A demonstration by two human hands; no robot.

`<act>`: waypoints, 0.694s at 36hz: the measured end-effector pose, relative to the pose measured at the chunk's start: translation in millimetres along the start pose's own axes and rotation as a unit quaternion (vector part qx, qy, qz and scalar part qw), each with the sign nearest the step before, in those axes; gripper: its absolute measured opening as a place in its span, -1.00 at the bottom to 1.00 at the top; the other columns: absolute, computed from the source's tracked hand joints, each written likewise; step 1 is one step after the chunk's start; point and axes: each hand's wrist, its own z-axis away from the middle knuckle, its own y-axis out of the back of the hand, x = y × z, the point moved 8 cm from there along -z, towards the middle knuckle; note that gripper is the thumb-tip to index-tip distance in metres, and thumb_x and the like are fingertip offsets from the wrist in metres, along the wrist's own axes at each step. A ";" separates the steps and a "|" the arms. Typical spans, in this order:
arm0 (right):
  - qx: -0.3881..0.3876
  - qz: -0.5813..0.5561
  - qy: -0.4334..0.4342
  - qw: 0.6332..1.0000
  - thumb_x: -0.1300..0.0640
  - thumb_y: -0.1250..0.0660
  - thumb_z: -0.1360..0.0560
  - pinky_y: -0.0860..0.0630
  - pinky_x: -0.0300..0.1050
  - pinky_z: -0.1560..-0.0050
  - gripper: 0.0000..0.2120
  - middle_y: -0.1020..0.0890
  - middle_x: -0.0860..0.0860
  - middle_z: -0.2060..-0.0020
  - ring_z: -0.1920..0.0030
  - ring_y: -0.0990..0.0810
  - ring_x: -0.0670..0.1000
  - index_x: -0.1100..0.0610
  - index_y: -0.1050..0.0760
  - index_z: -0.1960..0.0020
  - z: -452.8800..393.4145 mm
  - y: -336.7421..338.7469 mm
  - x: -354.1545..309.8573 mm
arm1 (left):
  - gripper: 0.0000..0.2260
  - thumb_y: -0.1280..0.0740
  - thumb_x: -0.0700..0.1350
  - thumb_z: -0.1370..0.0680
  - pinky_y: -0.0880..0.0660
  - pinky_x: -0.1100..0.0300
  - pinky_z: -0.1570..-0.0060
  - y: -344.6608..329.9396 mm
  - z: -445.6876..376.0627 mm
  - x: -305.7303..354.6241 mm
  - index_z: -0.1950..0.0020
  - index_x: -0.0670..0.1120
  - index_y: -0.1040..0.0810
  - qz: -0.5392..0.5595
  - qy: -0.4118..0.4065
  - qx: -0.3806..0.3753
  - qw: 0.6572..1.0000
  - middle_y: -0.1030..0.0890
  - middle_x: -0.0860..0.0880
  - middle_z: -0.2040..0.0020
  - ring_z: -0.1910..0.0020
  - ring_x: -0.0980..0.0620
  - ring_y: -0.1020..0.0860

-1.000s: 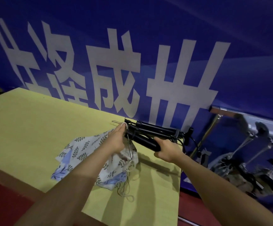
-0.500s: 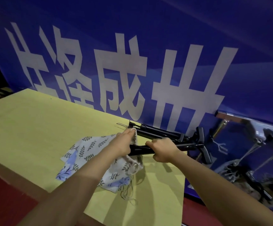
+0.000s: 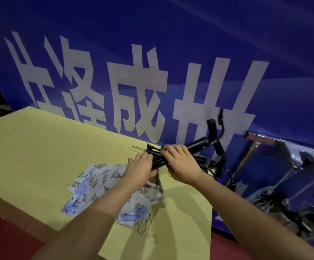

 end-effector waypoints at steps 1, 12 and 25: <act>0.019 -0.009 -0.012 1.000 0.08 -0.28 -0.37 -0.33 -0.10 -0.09 -0.61 -0.57 0.04 -0.07 -0.04 -0.49 0.07 0.13 -0.44 -0.18 1.6 3.7 -0.1 | -0.62 -0.21 0.08 -0.57 -0.35 0.01 -0.13 1.2 -0.2 -2.5 -0.28 -0.12 -0.33 0.009 0.009 0.007 1.000 -0.42 -0.07 -0.23 -0.22 -0.08 -0.39; -0.178 -0.221 -0.113 0.952 -0.14 -0.23 -0.52 -0.44 -0.10 -0.01 -0.67 -0.55 -0.01 0.02 0.01 -0.50 -0.01 0.08 -0.52 -0.10 17.5 -34.6 -17.5 | -0.66 -0.21 0.09 -0.58 -0.34 0.06 -0.09 15.9 9.3 -31.4 -0.19 -0.15 -0.40 0.163 0.099 0.121 0.974 -0.44 -0.09 -0.13 -0.15 -0.09 -0.40; -0.223 -0.328 -0.196 0.897 -0.01 -0.31 -0.52 -0.40 -0.04 -0.03 -0.81 -0.58 0.01 0.06 0.04 -0.52 0.02 0.07 -0.61 0.02 15.1 -54.0 -28.6 | -0.71 -0.30 0.03 -0.54 -0.32 0.07 -0.06 41.7 19.1 -36.9 -0.09 -0.16 -0.43 0.279 0.110 0.201 0.933 -0.40 -0.04 0.00 -0.07 -0.03 -0.39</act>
